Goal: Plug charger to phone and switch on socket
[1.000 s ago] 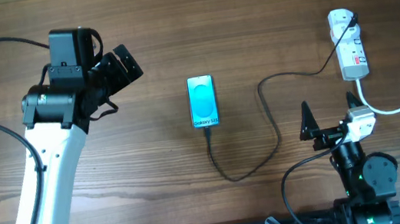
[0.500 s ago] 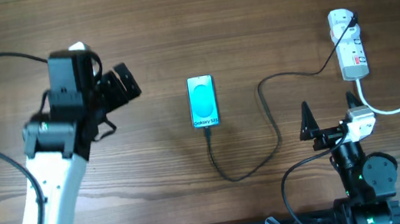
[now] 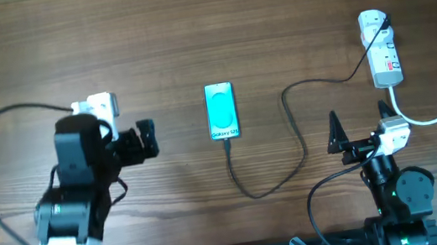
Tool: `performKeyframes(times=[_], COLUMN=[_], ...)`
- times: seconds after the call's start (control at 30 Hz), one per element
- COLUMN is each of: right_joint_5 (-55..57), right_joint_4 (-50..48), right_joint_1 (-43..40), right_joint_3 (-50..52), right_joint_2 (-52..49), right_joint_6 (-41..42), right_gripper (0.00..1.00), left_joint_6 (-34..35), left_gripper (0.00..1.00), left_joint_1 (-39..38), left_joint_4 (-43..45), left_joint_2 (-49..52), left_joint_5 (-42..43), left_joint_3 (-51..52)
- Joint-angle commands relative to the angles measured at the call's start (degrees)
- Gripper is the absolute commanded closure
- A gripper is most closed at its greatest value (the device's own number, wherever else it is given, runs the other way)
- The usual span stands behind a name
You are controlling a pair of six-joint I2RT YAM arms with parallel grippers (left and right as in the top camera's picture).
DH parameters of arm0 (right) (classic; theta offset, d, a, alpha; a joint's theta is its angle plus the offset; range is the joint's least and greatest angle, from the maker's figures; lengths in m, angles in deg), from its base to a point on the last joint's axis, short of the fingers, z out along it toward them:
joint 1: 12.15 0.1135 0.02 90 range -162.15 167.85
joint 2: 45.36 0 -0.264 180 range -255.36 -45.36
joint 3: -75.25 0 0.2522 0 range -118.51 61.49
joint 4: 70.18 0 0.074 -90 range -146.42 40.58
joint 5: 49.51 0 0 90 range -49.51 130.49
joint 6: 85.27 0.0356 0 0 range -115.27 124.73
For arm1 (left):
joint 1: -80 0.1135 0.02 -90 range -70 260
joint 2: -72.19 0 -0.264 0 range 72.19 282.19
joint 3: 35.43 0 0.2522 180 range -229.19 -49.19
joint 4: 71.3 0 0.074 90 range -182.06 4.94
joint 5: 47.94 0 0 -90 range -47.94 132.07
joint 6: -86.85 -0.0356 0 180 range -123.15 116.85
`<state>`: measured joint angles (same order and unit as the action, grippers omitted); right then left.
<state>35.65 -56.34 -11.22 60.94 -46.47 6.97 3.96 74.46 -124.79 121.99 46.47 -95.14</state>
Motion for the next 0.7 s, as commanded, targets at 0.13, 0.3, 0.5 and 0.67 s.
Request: performKeyframes(times=[0.13,0.3,0.5,0.67], right_joint_5=[0.96,0.96,0.96,0.96], right_joint_4=[-0.15,-0.15,-0.15,-0.15], right_joint_1=[-0.26,-0.26,-0.26,-0.26], right_joint_3=[0.26,0.26,0.26,0.26], right_joint_2=[0.83,0.83,0.83,0.83], right_joint_6=[-0.74,-0.74,-0.72,-0.74], right_gripper=[0.00,0.00,0.00,0.00], left_joint_6=[-5.05,-5.07,-5.25,-5.22], left_gripper=[0.00,0.00,0.00,0.00], left_joint_1=[1.01,1.01,1.01,1.01], left_joint_4=[6.56,9.09,10.82,12.41], left_joint_2=[-12.02,-18.82,-28.22,-33.70], left_joint_5=[1.14,1.18,1.16,1.16], left_joint_3=[10.08,15.32,20.09,23.15])
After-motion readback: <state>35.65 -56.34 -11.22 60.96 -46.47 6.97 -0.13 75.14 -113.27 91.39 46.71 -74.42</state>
